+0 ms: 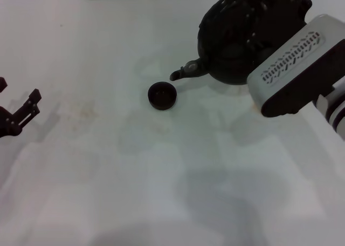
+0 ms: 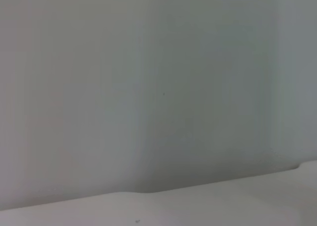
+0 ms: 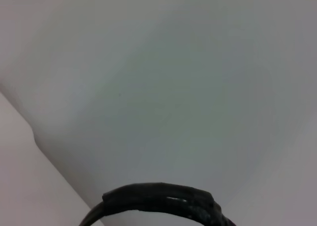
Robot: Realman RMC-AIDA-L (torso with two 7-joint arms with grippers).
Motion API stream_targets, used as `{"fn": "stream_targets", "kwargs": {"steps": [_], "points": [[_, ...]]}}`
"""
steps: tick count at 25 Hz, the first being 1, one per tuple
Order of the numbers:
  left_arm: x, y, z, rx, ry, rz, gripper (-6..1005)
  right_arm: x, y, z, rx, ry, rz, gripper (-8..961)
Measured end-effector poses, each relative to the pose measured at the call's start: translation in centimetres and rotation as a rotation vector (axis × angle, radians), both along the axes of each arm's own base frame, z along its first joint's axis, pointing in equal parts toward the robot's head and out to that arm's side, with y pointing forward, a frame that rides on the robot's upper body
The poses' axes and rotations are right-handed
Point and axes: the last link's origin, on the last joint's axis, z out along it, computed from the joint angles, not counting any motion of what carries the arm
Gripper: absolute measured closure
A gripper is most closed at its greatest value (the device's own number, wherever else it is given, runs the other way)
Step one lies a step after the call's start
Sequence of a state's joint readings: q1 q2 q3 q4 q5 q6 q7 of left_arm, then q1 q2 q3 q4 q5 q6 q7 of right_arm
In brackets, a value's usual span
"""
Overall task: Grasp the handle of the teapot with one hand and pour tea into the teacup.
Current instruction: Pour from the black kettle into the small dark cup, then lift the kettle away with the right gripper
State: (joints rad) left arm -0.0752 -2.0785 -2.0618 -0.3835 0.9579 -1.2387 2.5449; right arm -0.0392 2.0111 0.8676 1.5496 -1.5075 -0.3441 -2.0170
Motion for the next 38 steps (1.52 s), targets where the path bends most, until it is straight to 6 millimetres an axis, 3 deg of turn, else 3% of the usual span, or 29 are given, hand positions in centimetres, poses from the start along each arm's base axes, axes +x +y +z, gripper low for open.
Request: {"fn": "stream_targets", "kwargs": {"steps": [19,38], "points": [[0.1,0.0,-0.1,-0.007,0.001,-0.005,169,-0.7,-0.9,-1.1,0.025,-0.047,0.005,853],[0.1,0.1,-0.1,-0.004,0.001,-0.004,171,-0.5,0.0,-1.8,0.042,-0.092,0.008,852]]}}
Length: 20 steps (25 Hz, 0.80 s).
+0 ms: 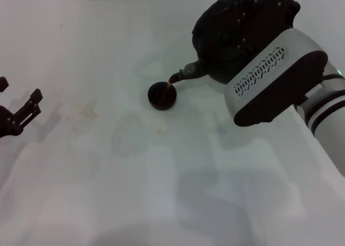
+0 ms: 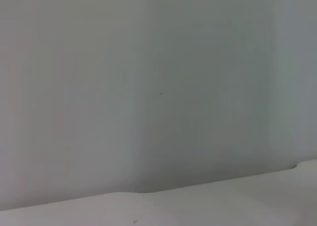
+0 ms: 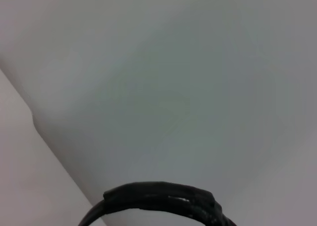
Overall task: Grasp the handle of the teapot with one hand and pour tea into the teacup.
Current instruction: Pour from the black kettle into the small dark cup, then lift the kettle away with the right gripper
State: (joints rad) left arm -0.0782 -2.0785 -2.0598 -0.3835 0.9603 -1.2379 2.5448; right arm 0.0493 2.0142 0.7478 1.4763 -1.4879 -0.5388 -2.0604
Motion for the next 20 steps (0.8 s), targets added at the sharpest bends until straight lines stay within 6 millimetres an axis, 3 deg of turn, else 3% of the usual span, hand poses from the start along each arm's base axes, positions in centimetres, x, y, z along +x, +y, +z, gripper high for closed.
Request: {"fn": "stream_targets", "kwargs": {"steps": [20], "points": [[0.16,0.6,0.1,0.002,0.005,-0.006,172,0.02,-0.09,-0.26,0.018,-0.016,-0.004,856]]}}
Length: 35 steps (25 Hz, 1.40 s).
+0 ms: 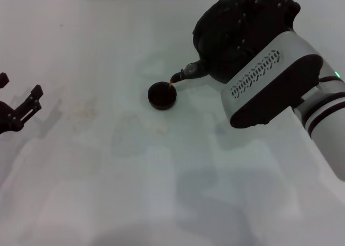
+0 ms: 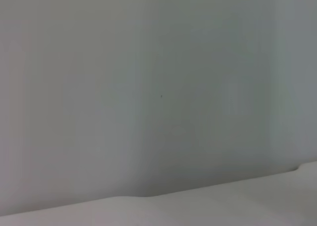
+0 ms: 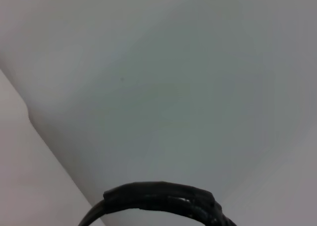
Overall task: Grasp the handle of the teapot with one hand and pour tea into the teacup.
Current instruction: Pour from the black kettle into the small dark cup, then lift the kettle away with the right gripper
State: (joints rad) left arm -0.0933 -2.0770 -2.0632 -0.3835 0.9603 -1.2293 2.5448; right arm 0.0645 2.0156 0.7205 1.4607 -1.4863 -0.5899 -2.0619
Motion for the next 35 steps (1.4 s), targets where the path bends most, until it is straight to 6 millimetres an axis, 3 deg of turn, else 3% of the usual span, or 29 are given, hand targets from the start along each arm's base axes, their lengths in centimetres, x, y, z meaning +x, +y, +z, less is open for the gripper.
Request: {"fn": "stream_targets", "kwargs": {"steps": [23,35], "points": [[0.07,0.3,-0.07,-0.006,0.005,-0.002,172,-0.03,-0.09,-0.05,0.004,-0.006,0.001,855],[-0.04,0.26,-0.06,-0.005,0.006,0.004,173,-0.18,0.35,0.46,-0.021,0.088,-0.046,855]]}}
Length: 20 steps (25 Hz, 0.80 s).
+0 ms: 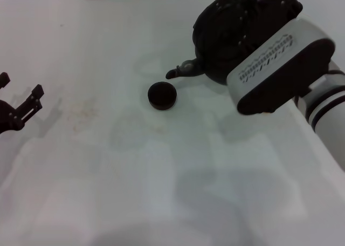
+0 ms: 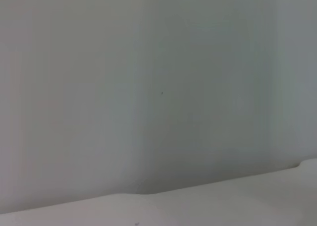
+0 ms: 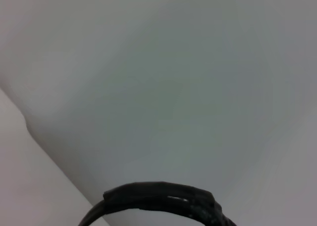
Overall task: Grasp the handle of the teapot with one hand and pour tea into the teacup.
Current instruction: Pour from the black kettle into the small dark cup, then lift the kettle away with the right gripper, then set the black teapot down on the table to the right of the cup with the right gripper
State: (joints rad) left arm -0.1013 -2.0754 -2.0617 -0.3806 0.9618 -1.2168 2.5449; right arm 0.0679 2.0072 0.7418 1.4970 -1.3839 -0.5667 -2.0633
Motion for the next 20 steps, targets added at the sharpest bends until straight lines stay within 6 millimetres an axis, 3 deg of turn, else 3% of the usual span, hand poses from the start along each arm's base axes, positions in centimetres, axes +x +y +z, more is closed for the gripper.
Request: {"fn": "stream_targets", "kwargs": {"steps": [11,20], "points": [[-0.1,0.0,-0.1,-0.004,0.003,0.005,173,0.5,0.9,1.8,0.019,0.113,-0.077,855],[0.0,0.1,-0.1,-0.005,0.004,0.004,172,3.0,1.6,4.2,-0.02,0.229,-0.126,855]]}}
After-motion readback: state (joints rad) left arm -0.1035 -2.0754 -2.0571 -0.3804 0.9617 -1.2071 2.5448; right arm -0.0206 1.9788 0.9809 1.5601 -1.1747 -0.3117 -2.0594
